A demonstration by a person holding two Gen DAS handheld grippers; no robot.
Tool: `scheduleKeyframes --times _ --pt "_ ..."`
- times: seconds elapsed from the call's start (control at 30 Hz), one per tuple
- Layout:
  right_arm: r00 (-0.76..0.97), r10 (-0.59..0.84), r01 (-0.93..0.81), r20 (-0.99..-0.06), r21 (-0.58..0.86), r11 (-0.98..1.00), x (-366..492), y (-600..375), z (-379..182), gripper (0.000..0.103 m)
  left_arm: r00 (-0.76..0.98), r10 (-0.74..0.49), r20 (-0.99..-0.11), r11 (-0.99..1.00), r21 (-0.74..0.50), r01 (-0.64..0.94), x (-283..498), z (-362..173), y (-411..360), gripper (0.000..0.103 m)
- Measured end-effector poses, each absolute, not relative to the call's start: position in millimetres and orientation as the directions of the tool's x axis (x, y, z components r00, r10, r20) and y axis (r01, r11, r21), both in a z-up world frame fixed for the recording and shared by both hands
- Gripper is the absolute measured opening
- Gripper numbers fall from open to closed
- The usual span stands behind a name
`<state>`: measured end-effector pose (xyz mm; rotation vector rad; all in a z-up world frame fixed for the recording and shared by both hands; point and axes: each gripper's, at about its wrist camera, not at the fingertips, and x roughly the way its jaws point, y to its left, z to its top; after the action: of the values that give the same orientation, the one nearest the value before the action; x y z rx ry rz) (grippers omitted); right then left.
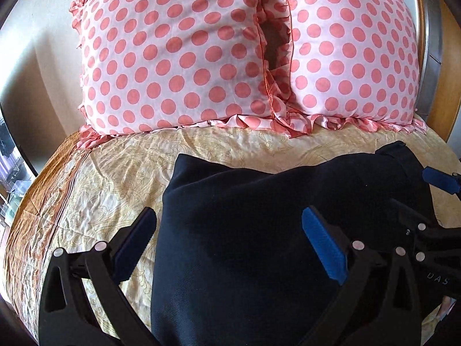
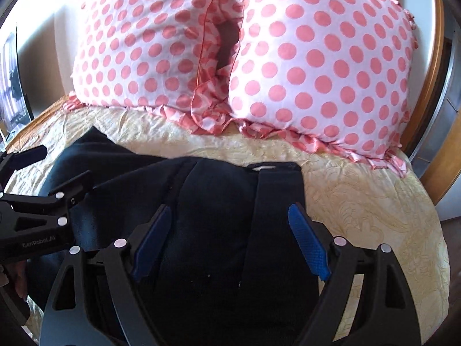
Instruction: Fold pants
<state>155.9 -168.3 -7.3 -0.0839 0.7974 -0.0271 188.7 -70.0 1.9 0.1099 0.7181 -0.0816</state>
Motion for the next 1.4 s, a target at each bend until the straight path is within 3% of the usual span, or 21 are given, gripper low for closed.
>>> scheduleKeyframes --times 0.07,0.33,0.5,0.7,0.83,0.97,1.07,1.2,1.27,1.4 --pt "0.651 -0.036 -0.012 -0.758 -0.058 0.998 161 -172 -21 0.085 0.731 -0.023 -0.682 0.991 0.078 0.104 193 -6 -70 0.101" --pt "0.638 -0.024 0.003 -0.770 -0.029 1.000 163 -177 -24 0.092 0.683 -0.030 -0.730 0.995 0.046 0.093 203 -24 -65 0.101" --pt "0.695 0.006 0.009 -0.719 0.017 1.000 132 -186 -10 0.091 0.688 -0.083 -0.721 0.993 0.002 0.122 188 -12 -54 0.101" --pt "0.759 -0.027 -0.049 -0.651 -0.099 0.994 73 -168 2 0.091 0.724 -0.167 -0.669 0.978 -0.020 0.207 140 2 -53 0.101" --pt "0.773 0.018 -0.078 -0.635 -0.066 0.995 53 -166 3 0.091 0.738 -0.189 -0.648 0.972 -0.016 0.235 112 0 -57 0.101" --pt "0.751 0.035 -0.082 -0.660 -0.041 0.996 52 -165 -7 0.091 0.703 -0.221 -0.677 0.964 -0.043 0.262 104 -15 -61 0.101" --pt "0.693 0.021 -0.062 -0.720 -0.031 0.998 59 -165 -27 0.092 0.693 -0.182 -0.698 0.966 0.003 0.257 105 -29 -67 0.101" --pt "0.699 0.012 -0.046 -0.715 -0.028 0.999 57 -164 -28 0.092 0.693 -0.180 -0.698 0.967 0.003 0.254 105 -31 -67 0.101" --pt "0.702 0.033 -0.051 -0.711 -0.004 0.999 56 -168 -25 0.091 0.696 -0.186 -0.694 0.967 -0.002 0.257 104 -30 -65 0.101" --pt "0.750 0.100 0.044 -0.654 0.201 0.979 49 -215 -3 0.090 0.695 -0.209 -0.688 0.966 -0.037 0.255 99 -26 -58 0.101"
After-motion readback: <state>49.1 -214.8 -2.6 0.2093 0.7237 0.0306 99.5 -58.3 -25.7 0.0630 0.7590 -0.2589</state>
